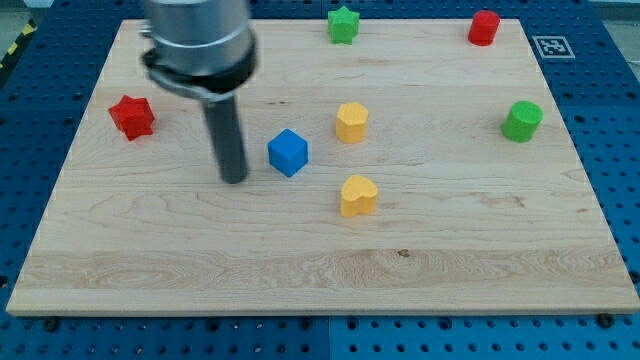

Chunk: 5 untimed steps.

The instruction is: Move the red star to right

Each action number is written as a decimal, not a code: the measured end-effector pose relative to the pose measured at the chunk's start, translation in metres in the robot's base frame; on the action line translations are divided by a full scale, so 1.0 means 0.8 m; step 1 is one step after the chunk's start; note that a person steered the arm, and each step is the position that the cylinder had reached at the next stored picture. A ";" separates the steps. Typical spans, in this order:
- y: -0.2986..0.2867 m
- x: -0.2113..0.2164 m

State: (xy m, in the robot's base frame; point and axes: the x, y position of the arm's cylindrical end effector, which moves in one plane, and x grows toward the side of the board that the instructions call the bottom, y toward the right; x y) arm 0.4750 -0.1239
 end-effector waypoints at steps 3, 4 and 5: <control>-0.184 -0.080; -0.177 -0.081; -0.149 -0.101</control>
State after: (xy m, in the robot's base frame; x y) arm 0.3939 -0.2430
